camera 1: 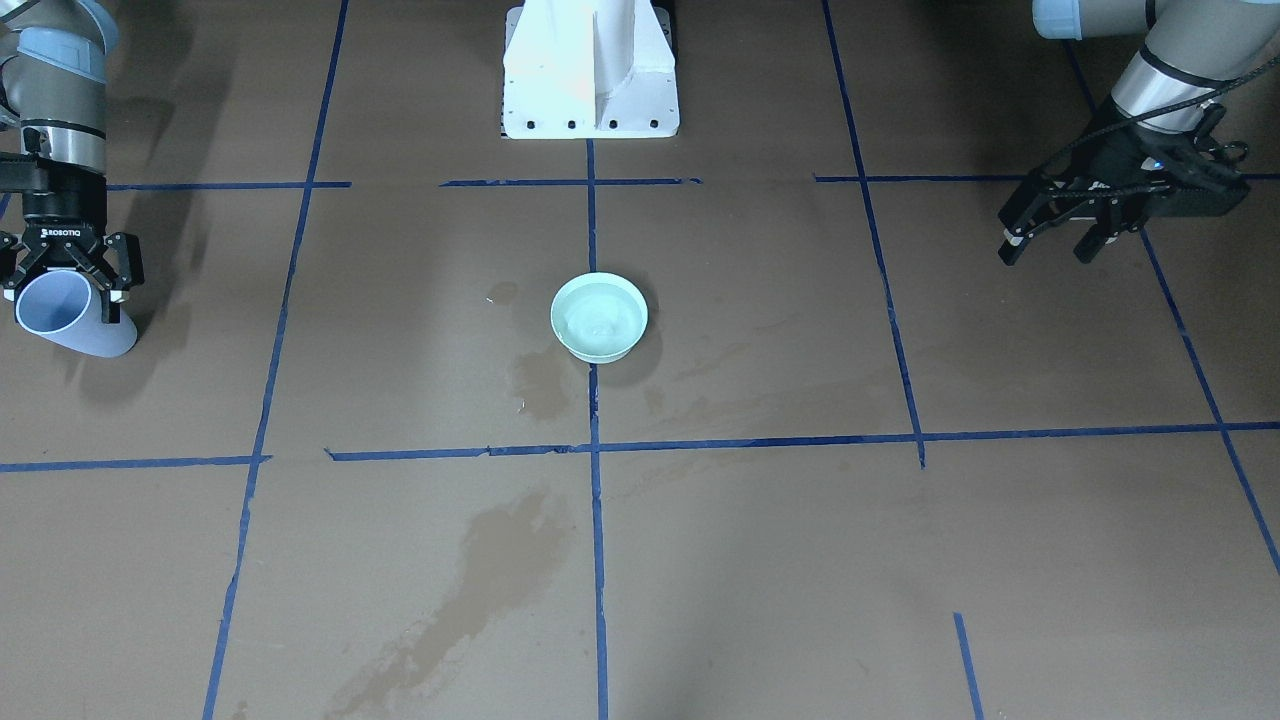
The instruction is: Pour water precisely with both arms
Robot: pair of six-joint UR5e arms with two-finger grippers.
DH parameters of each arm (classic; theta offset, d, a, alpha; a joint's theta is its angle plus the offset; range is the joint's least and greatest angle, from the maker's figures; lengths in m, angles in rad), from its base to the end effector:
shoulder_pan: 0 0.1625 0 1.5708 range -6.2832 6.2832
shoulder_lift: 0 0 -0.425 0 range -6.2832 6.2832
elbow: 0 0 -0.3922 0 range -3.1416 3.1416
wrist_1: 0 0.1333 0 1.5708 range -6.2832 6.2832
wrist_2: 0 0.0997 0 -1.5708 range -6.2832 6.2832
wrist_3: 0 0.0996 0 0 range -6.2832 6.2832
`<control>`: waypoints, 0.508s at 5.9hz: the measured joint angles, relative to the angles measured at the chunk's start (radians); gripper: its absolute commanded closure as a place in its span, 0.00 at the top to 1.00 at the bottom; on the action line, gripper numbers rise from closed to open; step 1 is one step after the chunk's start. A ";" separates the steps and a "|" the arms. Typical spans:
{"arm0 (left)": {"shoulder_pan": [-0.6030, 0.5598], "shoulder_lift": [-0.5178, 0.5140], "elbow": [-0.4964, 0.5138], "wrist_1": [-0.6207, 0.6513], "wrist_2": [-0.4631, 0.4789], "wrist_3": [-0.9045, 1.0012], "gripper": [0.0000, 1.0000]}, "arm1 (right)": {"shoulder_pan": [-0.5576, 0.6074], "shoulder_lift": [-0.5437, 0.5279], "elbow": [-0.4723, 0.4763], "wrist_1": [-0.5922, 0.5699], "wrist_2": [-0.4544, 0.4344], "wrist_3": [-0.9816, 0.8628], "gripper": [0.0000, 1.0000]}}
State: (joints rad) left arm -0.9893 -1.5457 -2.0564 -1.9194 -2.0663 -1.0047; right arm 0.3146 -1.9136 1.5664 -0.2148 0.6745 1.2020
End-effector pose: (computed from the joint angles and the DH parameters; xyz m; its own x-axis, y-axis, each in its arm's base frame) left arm 0.1879 -0.4424 0.4014 0.6129 -0.0734 -0.7868 0.2576 0.9598 0.1112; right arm -0.2501 -0.3034 0.6450 0.7689 0.0134 0.6393 -0.5838 0.4226 0.6933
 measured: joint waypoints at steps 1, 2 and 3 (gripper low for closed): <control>0.000 0.001 -0.001 0.000 0.000 0.000 1.00 | 0.003 -0.007 0.023 0.001 -0.008 -0.029 1.00; 0.000 0.001 -0.002 0.000 0.000 0.000 1.00 | 0.005 -0.026 0.067 0.001 -0.013 -0.068 1.00; 0.000 0.001 -0.001 0.000 0.000 0.000 1.00 | 0.007 -0.053 0.117 0.001 -0.014 -0.098 1.00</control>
State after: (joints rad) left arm -0.9894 -1.5448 -2.0576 -1.9190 -2.0663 -1.0048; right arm 0.3220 -1.9666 1.6834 -0.2134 0.6605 1.1036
